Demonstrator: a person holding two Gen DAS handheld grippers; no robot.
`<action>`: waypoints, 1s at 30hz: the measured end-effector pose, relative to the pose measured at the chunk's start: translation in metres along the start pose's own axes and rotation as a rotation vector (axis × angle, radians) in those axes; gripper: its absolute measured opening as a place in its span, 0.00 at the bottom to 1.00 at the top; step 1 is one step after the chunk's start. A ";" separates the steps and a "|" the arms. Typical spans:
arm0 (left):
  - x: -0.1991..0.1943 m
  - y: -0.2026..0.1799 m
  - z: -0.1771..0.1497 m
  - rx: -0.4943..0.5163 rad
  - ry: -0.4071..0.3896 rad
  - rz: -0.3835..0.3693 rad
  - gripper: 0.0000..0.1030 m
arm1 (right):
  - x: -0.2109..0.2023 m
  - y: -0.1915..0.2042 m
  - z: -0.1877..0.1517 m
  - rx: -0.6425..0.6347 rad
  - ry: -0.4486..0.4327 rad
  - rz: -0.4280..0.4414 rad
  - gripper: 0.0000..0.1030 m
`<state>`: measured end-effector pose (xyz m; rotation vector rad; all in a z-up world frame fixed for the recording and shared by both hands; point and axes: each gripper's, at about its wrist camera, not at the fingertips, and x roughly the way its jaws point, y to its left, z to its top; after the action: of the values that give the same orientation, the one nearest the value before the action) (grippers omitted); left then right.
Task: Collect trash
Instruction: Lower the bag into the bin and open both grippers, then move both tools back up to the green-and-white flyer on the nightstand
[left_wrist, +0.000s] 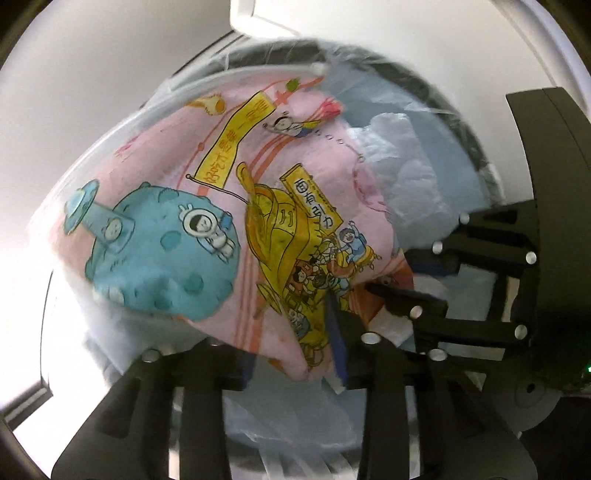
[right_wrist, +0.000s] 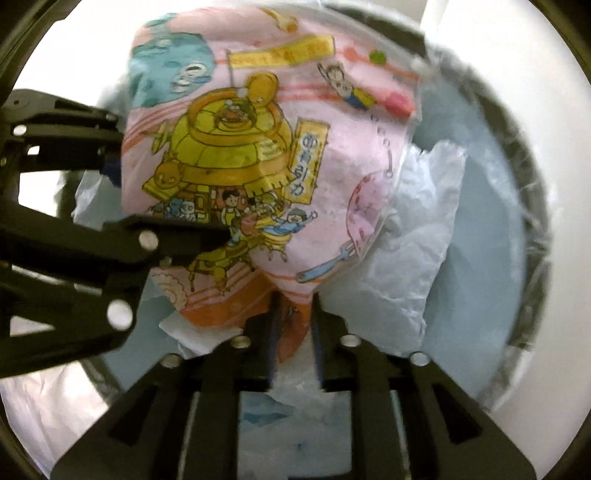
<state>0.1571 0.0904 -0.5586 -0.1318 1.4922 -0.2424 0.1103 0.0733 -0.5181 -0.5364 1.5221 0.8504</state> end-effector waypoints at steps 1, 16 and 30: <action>-0.005 -0.003 -0.002 0.010 -0.008 -0.001 0.42 | -0.004 0.003 -0.002 -0.002 -0.012 -0.002 0.37; -0.102 -0.018 -0.033 0.031 -0.199 0.082 0.91 | -0.092 0.042 -0.027 -0.048 -0.208 -0.095 0.89; -0.201 -0.013 -0.072 -0.018 -0.382 0.099 0.94 | -0.206 0.036 -0.059 -0.044 -0.439 -0.141 0.93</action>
<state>0.0725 0.1307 -0.3660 -0.1106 1.1178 -0.1153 0.0748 0.0201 -0.3100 -0.4479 1.0554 0.8297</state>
